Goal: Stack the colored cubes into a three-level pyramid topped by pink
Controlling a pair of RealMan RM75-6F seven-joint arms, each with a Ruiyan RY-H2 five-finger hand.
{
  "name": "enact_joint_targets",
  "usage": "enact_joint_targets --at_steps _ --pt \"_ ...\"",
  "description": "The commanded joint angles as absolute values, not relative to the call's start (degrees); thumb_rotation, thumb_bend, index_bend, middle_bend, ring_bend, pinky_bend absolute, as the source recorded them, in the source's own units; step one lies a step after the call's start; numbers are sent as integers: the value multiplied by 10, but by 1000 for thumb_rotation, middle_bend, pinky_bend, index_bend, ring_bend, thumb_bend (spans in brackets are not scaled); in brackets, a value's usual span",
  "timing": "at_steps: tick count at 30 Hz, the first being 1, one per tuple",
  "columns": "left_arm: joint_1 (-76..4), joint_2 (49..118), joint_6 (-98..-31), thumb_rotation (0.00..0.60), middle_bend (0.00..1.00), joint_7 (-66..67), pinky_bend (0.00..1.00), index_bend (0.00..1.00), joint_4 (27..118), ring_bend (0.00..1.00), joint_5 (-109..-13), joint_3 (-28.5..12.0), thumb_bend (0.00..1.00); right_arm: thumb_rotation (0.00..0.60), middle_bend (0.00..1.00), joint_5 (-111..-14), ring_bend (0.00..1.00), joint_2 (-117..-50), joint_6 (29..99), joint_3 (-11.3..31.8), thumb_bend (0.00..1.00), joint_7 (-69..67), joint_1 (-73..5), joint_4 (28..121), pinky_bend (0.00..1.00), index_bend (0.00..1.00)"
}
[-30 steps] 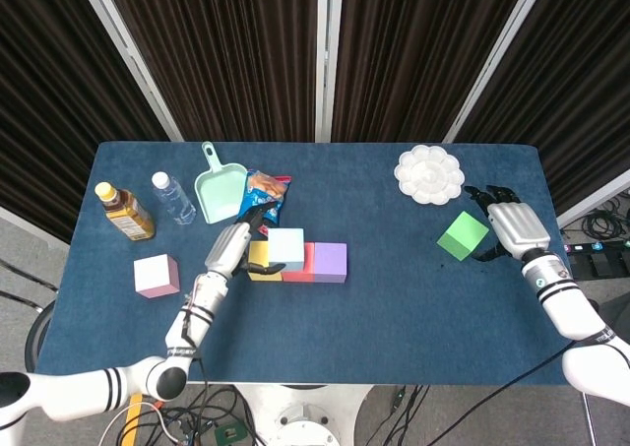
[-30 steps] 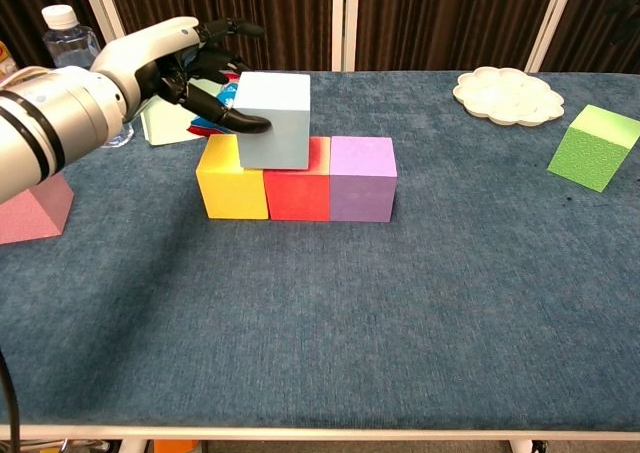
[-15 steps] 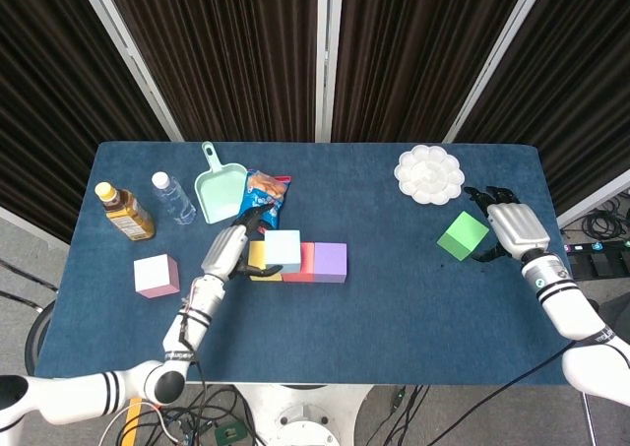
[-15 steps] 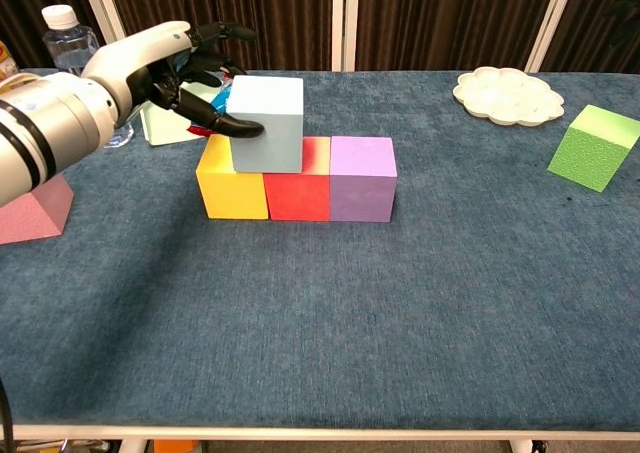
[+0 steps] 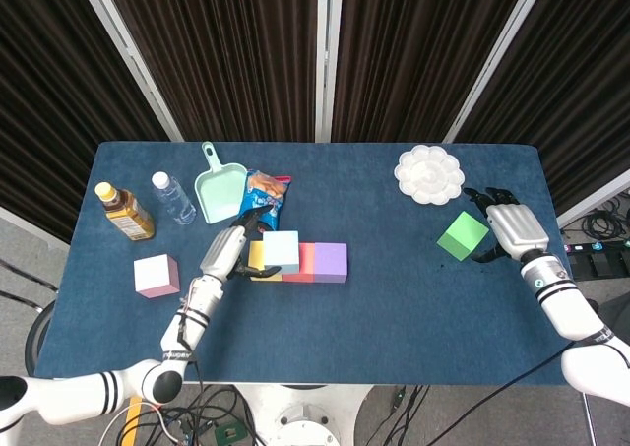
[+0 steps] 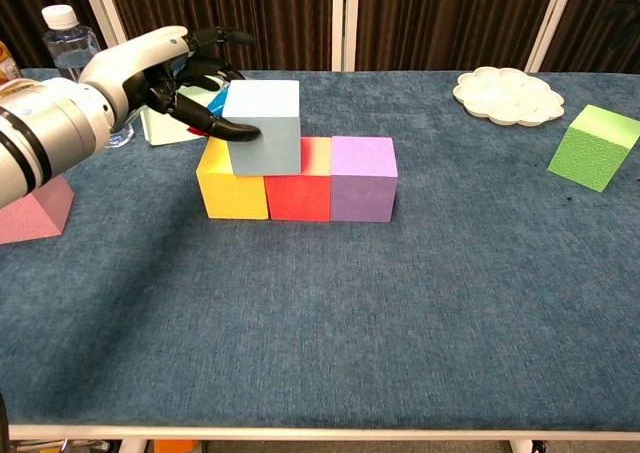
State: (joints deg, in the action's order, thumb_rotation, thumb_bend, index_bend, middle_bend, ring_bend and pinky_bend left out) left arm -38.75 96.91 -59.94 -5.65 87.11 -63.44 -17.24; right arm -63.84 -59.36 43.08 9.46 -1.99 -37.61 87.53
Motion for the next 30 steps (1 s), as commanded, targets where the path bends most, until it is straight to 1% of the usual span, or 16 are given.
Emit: enact_joint_targets --at_steps 1,9,30 --pt "-388 970 -599 600 406 -57 120 96 869 62 -636 -172 157 600 157 -638 0 -594 430 95 0 -21 -376 874 0 0" --pt "-398 968 -591 600 406 -56 120 96 867 63 -635 -183 157 600 157 -641 0 -596 429 94 0 -28 -375 868 0 0" --pt "-412 974 -577 600 406 -45 120 96 863 63 -608 -192 157 600 157 -646 0 -599 427 94 0 -37 -373 860 0 0"
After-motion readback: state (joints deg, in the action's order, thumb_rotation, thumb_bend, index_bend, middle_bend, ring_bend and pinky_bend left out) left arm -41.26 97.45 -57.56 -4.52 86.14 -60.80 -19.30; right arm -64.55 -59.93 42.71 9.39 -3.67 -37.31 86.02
